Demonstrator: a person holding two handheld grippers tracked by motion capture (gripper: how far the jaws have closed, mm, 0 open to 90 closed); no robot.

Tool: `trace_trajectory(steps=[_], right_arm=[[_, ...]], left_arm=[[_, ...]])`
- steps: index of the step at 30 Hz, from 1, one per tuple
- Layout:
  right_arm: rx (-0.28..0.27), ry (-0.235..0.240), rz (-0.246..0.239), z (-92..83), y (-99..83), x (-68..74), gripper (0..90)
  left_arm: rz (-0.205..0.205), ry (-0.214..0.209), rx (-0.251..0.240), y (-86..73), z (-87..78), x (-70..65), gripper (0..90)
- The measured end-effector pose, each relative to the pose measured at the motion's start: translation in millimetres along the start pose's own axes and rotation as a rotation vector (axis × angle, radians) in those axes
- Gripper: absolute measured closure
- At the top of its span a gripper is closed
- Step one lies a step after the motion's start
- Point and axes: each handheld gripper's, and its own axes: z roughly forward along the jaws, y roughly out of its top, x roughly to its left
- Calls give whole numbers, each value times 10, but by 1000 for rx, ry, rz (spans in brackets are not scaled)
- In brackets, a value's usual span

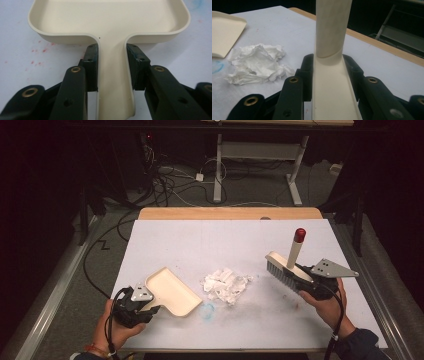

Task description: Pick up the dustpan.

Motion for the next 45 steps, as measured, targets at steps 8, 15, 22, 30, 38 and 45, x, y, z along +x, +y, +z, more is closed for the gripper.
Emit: trace_trajectory(steps=[8, 15, 22, 30, 38, 45], right_arm=[[18, -5, 0, 131, -55, 13, 675], [39, -14, 9, 207, -130, -2, 675], [49, -12, 34, 215, -179, -37, 675], [107, -10, 74, 159, -202, -106, 674], [157, 15, 94, 132, -176, -172, 674], [213, 42, 101, 126, -137, -221, 674]], left_arm=[[33, -62, 21, 26, 22, -49, 630], [66, -86, 24, 54, 48, -123, 630], [85, -94, 29, 66, 67, -163, 629], [87, -88, 35, 58, 87, -176, 629], [88, -89, 34, 62, 106, -185, 629], [93, -85, 38, 63, 120, -193, 629]])
